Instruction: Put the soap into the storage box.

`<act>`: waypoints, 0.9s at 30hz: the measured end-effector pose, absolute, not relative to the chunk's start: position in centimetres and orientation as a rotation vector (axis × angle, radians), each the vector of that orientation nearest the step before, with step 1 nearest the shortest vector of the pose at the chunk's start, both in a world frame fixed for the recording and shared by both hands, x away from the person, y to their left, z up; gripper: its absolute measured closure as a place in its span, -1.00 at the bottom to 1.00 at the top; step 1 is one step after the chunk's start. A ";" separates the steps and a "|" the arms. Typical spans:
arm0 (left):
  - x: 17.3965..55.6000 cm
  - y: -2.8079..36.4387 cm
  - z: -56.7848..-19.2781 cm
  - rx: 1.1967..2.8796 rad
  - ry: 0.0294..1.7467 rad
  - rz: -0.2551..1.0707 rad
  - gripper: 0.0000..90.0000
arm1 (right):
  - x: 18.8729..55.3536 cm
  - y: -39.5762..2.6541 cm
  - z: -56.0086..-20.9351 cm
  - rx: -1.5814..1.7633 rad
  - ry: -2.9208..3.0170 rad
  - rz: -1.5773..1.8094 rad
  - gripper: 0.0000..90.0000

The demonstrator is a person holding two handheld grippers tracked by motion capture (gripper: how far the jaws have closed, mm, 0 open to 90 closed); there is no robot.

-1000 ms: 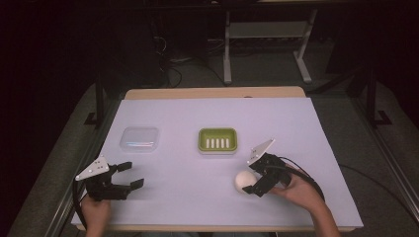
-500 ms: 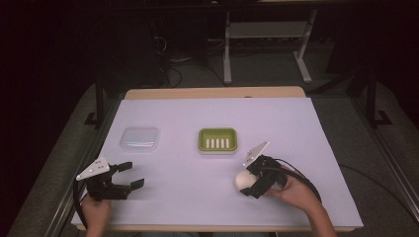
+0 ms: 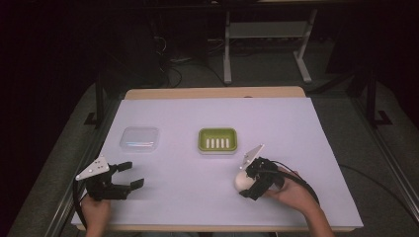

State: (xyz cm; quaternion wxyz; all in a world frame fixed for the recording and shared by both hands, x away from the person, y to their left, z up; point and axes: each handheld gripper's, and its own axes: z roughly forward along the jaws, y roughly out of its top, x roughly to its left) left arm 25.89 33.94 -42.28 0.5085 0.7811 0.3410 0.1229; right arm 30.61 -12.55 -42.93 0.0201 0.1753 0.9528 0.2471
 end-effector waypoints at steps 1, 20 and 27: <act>25.9 33.9 -42.3 1.881 0.822 0.296 -0.68 | 30.6 -12.5 -42.9 0.544 2.955 0.767 -0.60; 25.9 33.9 -42.3 1.877 0.821 0.297 -0.68 | 30.5 -12.3 -43.2 0.518 2.946 0.723 -0.49; 25.8 33.9 -42.3 1.876 0.823 0.297 -0.68 | 30.5 -12.1 -43.1 0.506 2.945 0.706 -0.49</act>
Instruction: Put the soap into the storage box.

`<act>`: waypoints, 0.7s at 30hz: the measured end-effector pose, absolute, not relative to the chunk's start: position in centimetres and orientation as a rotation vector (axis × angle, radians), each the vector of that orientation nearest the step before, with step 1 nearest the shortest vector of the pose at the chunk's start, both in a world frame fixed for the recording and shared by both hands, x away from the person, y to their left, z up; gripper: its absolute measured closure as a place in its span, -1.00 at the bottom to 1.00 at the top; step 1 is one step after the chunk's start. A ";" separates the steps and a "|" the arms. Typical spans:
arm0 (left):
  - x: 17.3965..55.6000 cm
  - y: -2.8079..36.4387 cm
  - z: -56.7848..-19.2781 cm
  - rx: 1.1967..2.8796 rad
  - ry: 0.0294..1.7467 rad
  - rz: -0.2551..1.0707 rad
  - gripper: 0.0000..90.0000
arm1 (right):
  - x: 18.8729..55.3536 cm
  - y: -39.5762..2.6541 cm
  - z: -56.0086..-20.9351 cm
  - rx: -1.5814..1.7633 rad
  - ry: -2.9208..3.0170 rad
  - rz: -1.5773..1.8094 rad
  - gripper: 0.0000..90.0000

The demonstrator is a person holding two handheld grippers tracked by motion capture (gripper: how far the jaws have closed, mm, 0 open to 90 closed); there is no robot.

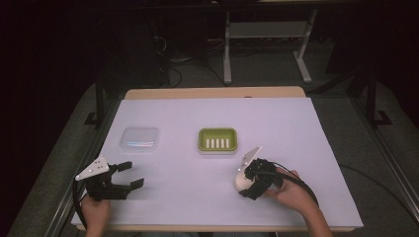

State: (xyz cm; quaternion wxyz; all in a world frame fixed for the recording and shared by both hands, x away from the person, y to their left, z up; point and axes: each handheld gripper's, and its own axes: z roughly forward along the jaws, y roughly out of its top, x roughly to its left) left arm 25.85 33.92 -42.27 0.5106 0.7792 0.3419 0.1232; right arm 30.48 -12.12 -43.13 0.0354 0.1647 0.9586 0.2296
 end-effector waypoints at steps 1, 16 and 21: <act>25.8 33.9 -42.3 1.875 0.822 0.297 -0.68 | 30.5 -12.0 -43.1 0.495 2.945 0.695 -0.49; 25.7 34.0 -42.2 1.870 0.824 0.304 -0.68 | 30.7 -12.0 -42.9 0.504 2.964 0.689 -0.47; 25.7 34.0 -42.2 1.866 0.827 0.305 -0.68 | 30.6 -12.0 -42.9 0.498 2.977 0.687 -0.47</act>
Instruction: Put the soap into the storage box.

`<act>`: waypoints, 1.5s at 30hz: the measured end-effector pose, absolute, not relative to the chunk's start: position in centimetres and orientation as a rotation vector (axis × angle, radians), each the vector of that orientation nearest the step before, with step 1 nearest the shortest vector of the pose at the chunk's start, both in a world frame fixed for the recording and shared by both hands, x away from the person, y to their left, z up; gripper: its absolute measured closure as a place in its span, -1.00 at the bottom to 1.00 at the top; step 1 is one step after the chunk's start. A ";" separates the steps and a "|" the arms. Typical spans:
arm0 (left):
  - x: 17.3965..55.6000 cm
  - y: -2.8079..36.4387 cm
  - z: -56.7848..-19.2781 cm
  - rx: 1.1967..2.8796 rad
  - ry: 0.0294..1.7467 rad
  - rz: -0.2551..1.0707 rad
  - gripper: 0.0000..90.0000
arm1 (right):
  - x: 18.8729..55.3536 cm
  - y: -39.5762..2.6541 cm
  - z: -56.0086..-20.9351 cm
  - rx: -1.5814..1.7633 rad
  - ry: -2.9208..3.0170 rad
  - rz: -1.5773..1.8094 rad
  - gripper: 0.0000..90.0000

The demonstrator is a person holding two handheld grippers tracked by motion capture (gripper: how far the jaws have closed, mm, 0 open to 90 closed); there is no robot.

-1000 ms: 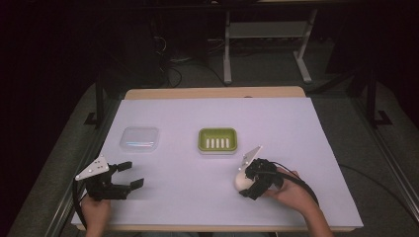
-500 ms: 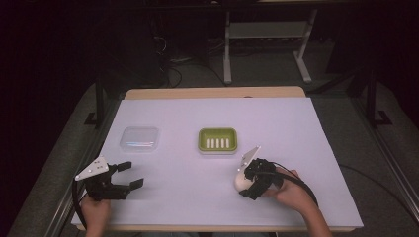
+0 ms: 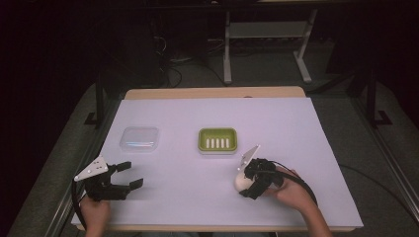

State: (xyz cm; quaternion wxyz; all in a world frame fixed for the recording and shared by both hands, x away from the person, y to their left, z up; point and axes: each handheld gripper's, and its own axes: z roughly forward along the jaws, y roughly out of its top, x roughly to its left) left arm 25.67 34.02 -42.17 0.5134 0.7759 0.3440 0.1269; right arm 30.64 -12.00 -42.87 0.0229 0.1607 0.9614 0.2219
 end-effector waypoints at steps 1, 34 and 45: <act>25.7 34.0 -42.2 1.866 0.827 0.304 -0.68 | 30.6 -12.0 -42.9 0.498 2.974 0.685 -0.47; 25.6 34.2 -42.1 1.855 0.822 0.306 -0.68 | 33.8 -10.8 -38.4 0.476 2.932 0.813 -0.47; 25.5 34.2 -42.0 1.847 0.824 0.303 -0.68 | 35.4 -9.5 -36.9 0.473 2.940 0.827 -0.47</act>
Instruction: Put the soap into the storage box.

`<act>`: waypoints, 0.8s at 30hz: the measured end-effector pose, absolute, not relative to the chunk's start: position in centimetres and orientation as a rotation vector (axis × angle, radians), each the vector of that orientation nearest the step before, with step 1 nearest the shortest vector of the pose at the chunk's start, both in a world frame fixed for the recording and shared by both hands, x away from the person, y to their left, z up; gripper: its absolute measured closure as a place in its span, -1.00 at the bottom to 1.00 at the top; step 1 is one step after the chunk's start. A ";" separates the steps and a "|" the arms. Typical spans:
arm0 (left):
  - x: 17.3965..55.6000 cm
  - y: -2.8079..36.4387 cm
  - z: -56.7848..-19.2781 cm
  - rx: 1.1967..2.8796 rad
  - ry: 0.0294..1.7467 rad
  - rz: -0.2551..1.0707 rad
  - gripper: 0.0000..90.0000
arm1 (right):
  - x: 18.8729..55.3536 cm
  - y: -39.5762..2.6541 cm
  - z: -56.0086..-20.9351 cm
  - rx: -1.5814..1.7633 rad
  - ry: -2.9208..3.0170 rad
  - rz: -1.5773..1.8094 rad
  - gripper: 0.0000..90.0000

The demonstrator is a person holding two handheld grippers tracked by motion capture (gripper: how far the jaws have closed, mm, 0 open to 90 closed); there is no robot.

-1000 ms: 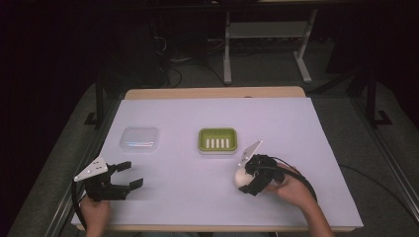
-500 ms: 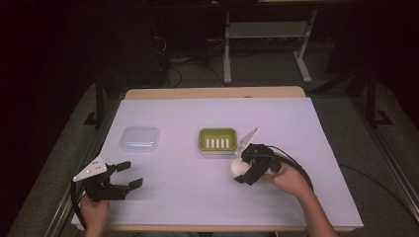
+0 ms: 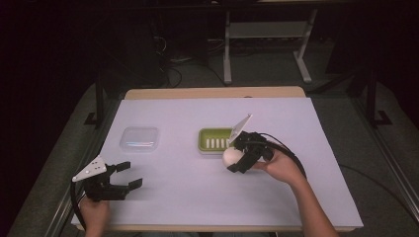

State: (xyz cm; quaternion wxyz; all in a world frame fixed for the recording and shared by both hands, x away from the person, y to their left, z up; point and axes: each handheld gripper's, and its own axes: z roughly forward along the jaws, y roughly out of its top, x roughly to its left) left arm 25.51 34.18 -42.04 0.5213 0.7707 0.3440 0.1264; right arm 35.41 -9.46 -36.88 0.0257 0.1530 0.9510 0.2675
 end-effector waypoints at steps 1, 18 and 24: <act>25.5 34.2 -42.0 1.849 0.822 0.303 -0.68 | 35.6 -9.4 -36.8 0.471 2.938 0.829 -0.47; 25.5 34.3 -42.0 1.846 0.827 0.302 -0.68 | 37.6 -7.7 -36.0 0.470 2.935 0.862 -0.47; 25.5 34.3 -42.0 1.844 0.827 0.302 -0.68 | 37.9 -7.3 -35.6 0.465 2.933 0.878 -0.47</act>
